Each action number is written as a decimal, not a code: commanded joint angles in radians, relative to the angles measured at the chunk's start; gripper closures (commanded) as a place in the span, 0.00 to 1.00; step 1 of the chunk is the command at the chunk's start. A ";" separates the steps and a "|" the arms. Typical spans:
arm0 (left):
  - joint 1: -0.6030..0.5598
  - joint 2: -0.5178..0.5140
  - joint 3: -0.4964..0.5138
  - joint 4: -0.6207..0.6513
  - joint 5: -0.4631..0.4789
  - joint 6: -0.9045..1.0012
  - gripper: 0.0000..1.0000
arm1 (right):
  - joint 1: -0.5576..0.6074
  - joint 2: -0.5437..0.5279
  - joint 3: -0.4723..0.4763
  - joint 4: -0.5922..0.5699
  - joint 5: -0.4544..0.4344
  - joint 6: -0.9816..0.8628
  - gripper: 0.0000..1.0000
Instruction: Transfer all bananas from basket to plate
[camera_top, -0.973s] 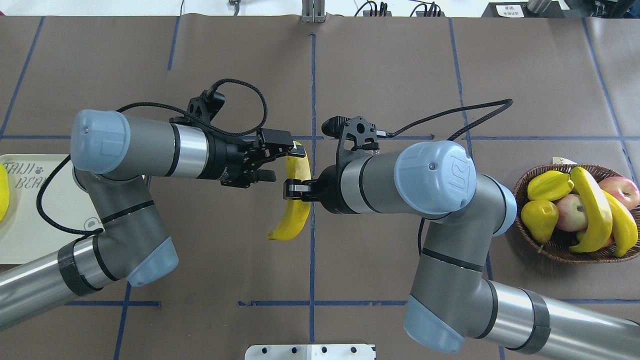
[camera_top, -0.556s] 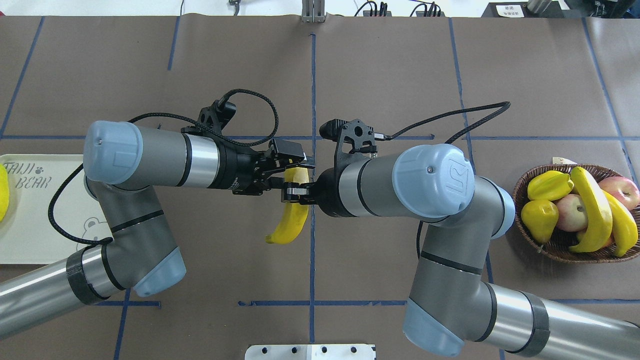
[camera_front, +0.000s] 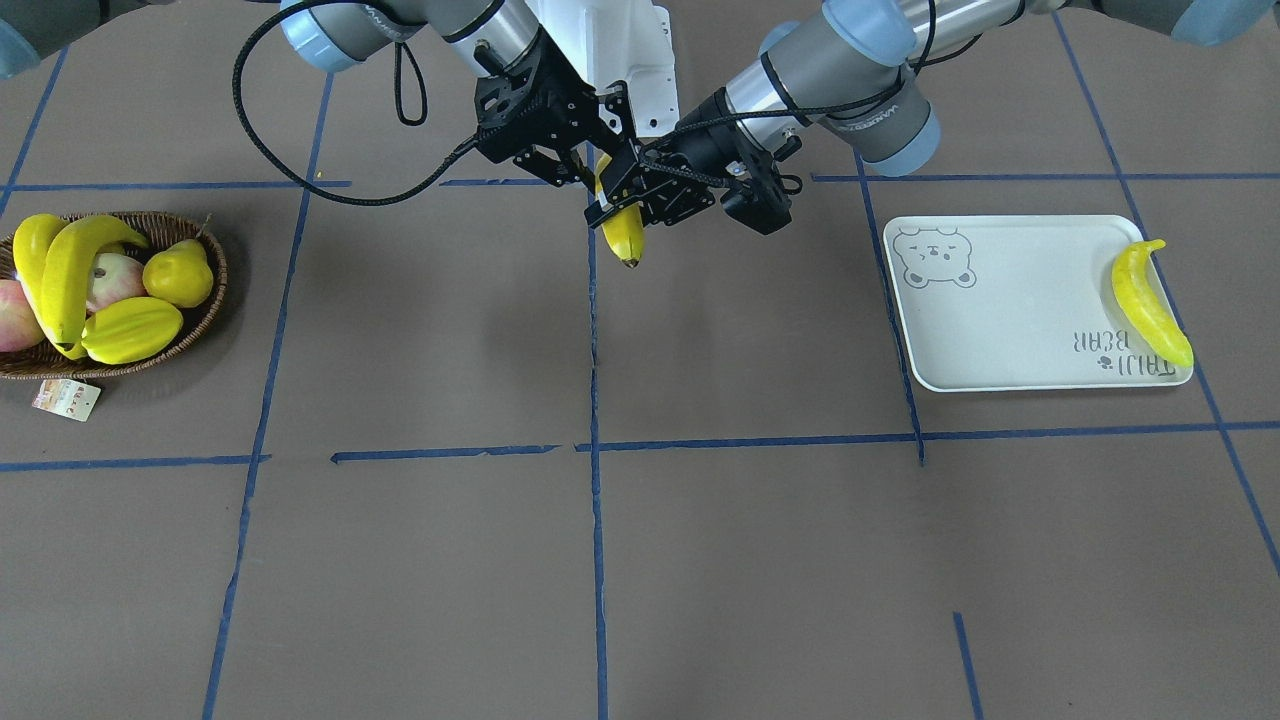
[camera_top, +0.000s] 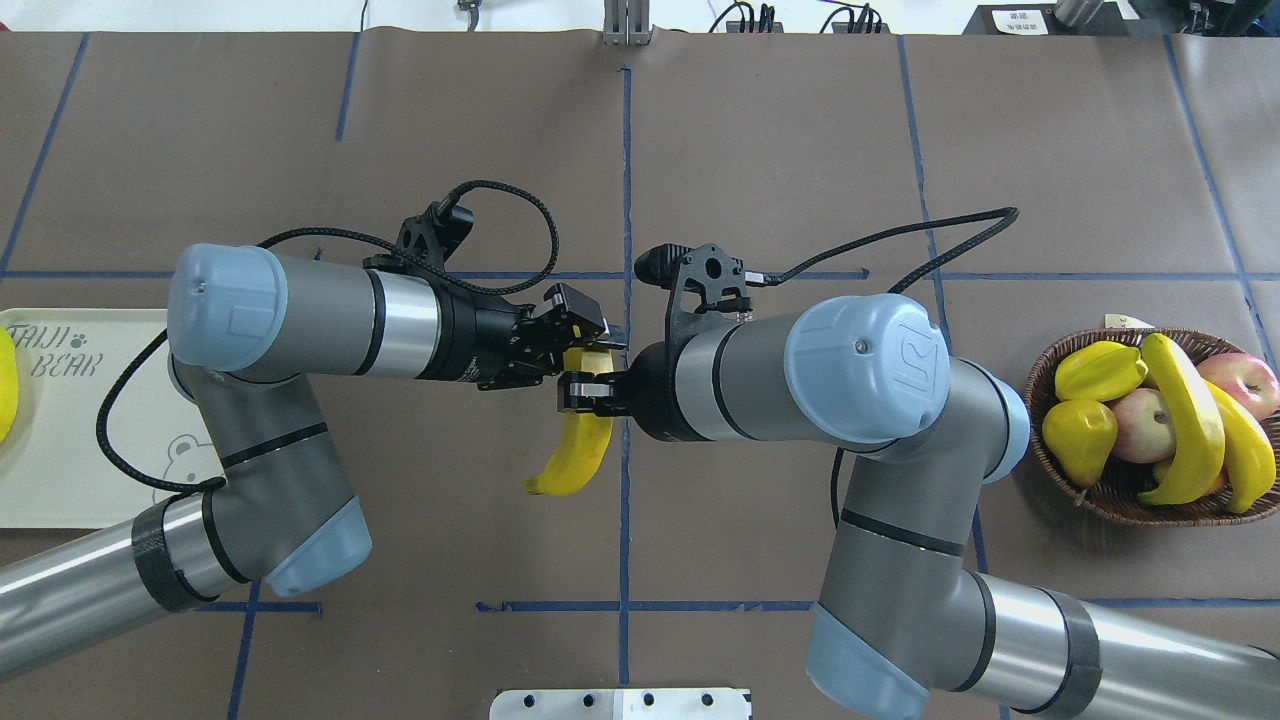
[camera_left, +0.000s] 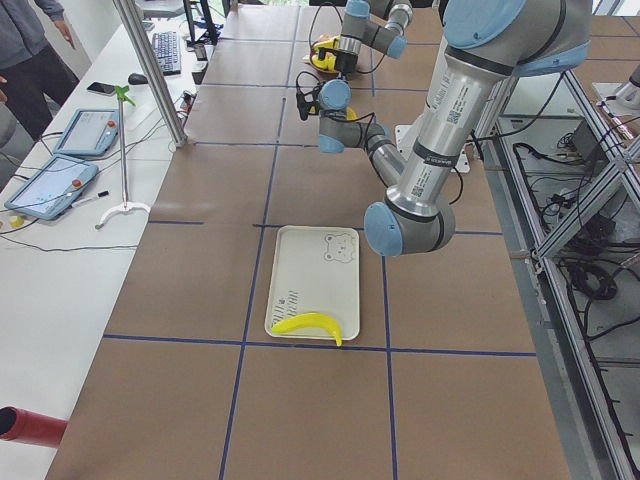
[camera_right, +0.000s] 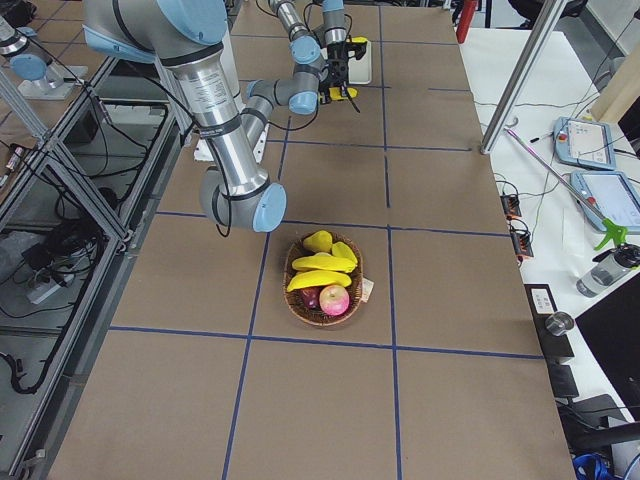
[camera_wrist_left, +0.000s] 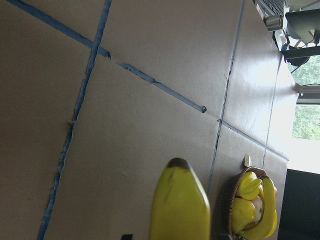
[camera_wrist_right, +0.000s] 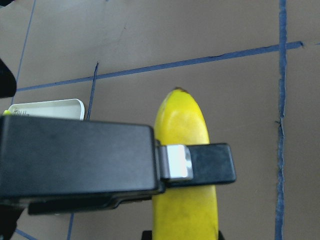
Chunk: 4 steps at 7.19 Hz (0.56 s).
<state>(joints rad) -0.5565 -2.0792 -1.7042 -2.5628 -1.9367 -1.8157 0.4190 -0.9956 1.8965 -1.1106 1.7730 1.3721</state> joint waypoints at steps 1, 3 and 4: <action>-0.008 0.008 -0.011 0.033 0.002 0.001 1.00 | 0.000 0.000 0.004 -0.002 -0.001 -0.001 0.01; -0.016 0.011 -0.011 0.033 0.001 0.006 1.00 | 0.001 0.000 0.004 0.000 0.002 -0.005 0.00; -0.017 0.014 -0.011 0.035 0.001 0.007 1.00 | 0.006 -0.002 0.013 -0.002 0.008 -0.005 0.00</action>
<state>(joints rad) -0.5706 -2.0676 -1.7147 -2.5298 -1.9354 -1.8109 0.4216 -0.9959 1.9032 -1.1114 1.7758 1.3673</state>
